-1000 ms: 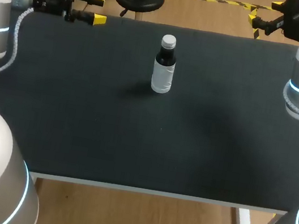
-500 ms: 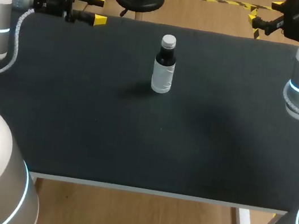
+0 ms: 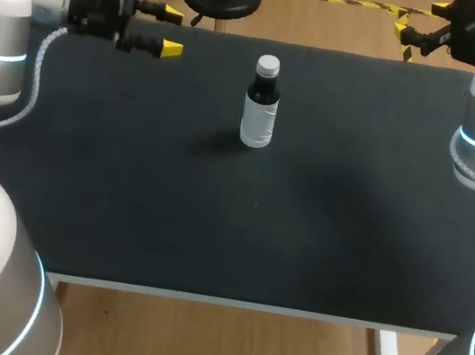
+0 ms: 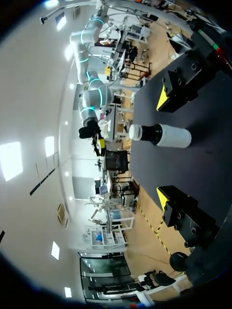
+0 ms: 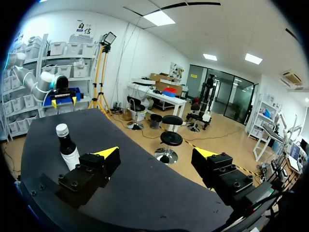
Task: Unscrew the bottle cap
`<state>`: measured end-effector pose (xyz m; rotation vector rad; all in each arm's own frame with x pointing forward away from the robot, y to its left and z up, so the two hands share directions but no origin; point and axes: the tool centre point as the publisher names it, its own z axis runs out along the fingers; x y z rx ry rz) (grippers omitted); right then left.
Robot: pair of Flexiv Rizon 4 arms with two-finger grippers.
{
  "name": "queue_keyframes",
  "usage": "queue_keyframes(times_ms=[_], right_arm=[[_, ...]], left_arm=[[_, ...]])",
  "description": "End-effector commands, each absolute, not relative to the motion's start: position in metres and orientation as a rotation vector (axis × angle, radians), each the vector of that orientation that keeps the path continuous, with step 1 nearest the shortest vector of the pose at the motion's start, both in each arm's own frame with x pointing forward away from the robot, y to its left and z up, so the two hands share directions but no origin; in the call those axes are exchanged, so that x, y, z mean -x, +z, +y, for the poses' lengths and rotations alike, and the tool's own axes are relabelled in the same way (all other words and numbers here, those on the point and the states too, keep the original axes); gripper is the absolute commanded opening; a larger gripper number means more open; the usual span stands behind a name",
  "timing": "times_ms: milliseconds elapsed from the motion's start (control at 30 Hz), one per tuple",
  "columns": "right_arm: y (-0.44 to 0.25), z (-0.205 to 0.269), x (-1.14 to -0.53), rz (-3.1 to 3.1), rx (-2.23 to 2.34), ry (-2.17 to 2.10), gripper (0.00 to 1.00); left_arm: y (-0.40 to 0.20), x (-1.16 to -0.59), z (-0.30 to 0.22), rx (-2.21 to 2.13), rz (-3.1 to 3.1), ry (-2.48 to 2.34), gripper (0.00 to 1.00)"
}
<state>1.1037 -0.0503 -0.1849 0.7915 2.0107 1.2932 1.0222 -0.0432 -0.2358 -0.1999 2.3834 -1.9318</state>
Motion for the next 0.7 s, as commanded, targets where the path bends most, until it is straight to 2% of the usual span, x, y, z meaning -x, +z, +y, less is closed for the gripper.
queue_keyframes(times_ms=[33,700], right_arm=[[-0.184,-0.05,-1.104,2.015,-0.793,1.29,1.0],[-0.184,-0.05,-1.104,2.015,-0.793,1.29,1.0]], left_arm=[[-0.249,-1.029,-0.057,0.144,2.387,-1.964,1.0],[-0.277,-1.026,-0.117,-0.026,2.36,-2.143,1.0]])
